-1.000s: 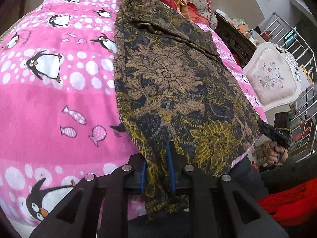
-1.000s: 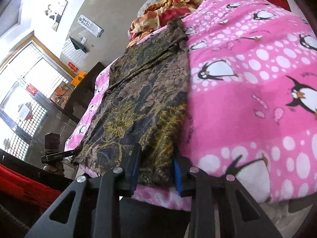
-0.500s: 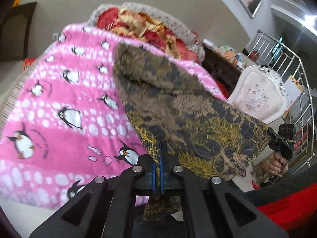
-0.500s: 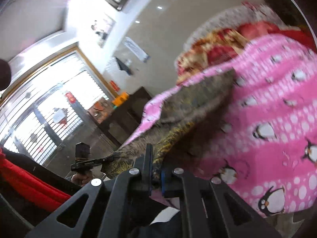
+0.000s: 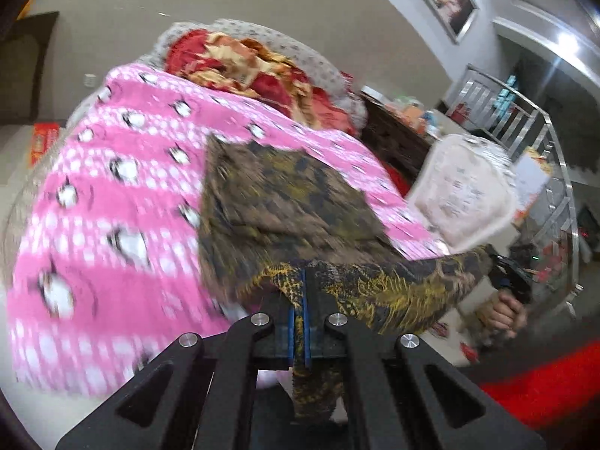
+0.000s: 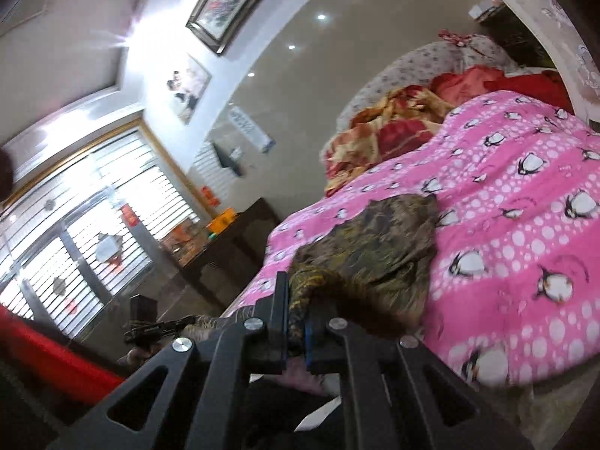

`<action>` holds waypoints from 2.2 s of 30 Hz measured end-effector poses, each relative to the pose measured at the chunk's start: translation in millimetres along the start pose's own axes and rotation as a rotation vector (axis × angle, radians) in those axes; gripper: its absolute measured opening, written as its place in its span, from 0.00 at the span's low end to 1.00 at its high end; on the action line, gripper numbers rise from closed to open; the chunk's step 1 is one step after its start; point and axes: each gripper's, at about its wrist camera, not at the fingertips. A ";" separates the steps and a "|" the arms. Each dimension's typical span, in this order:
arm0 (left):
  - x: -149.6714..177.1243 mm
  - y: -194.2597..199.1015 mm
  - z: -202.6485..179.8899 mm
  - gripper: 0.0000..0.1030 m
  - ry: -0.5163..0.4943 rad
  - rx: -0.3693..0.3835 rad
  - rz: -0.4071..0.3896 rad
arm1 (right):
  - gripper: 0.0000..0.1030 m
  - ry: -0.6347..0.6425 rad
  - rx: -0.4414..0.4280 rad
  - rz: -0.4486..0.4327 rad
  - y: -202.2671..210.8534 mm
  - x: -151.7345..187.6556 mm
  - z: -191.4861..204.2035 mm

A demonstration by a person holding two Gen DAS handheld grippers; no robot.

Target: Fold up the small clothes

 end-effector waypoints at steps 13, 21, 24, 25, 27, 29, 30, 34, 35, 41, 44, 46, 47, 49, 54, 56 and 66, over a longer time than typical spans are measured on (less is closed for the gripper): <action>-140.7 -159.6 77.6 0.00 0.012 -0.182 0.066 | 0.06 -0.160 0.308 0.032 -190.2 -115.0 -110.7; -145.6 -264.3 123.8 0.00 0.039 -0.272 0.197 | 0.06 -0.256 0.482 0.117 -267.8 -115.9 -197.6; -132.2 -283.6 131.2 0.00 0.004 -0.279 0.182 | 0.05 -0.293 0.510 0.182 -286.9 -90.3 -231.0; -129.1 -282.4 133.2 0.00 0.000 -0.266 0.159 | 0.05 -0.329 0.478 0.154 -283.5 -89.2 -236.6; -125.6 -278.5 139.6 0.00 0.018 -0.224 0.138 | 0.05 -0.348 0.455 0.144 -281.0 -89.4 -240.7; -129.7 -274.6 150.5 0.00 0.076 -0.172 0.155 | 0.05 -0.347 0.453 0.142 -282.1 -87.8 -240.6; -132.9 -272.1 153.4 0.00 0.087 -0.165 0.166 | 0.05 -0.344 0.455 0.144 -282.5 -87.5 -240.1; -159.5 -242.8 135.2 0.00 0.034 -0.169 0.159 | 0.16 -0.316 0.472 0.133 -269.3 -84.4 -231.1; -165.8 -233.8 125.5 0.00 0.003 -0.161 0.150 | 0.21 -0.280 0.525 0.122 -260.9 -84.4 -221.1; -178.7 -218.2 94.8 0.10 -0.073 -0.164 0.135 | 0.28 -0.074 0.619 0.084 -214.3 -96.1 -152.1; -175.2 -228.9 96.6 0.20 -0.065 -0.228 0.129 | 0.28 0.009 0.604 0.124 -215.8 -101.7 -123.2; -175.5 -235.8 105.6 0.20 -0.033 -0.310 0.147 | 0.28 0.077 0.600 0.177 -226.4 -100.8 -105.2; -175.6 -233.5 106.9 0.20 -0.020 -0.348 0.136 | 0.28 0.119 0.592 0.204 -232.4 -99.4 -95.7; -171.9 -216.2 97.8 0.18 0.016 -0.338 0.055 | 0.28 0.161 0.588 0.256 -243.3 -94.9 -85.1; -129.1 -242.2 36.3 0.18 -0.134 -0.143 0.233 | 0.28 0.225 0.623 0.476 -294.1 -74.0 -78.7; -105.0 -269.1 27.9 0.18 -0.199 -0.187 0.351 | 0.27 0.260 0.653 0.544 -312.4 -63.9 -83.9; -161.7 -316.6 75.5 0.04 -0.129 -0.477 0.237 | 0.36 0.300 0.739 0.461 -366.5 -109.3 -119.4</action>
Point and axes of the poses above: each gripper's, at about its wrist camera, not at the fingertips, and y roughly against the way its jaws point, z to its left, x to its underside, and after that the axes turned 1 degree about -y, right-handed
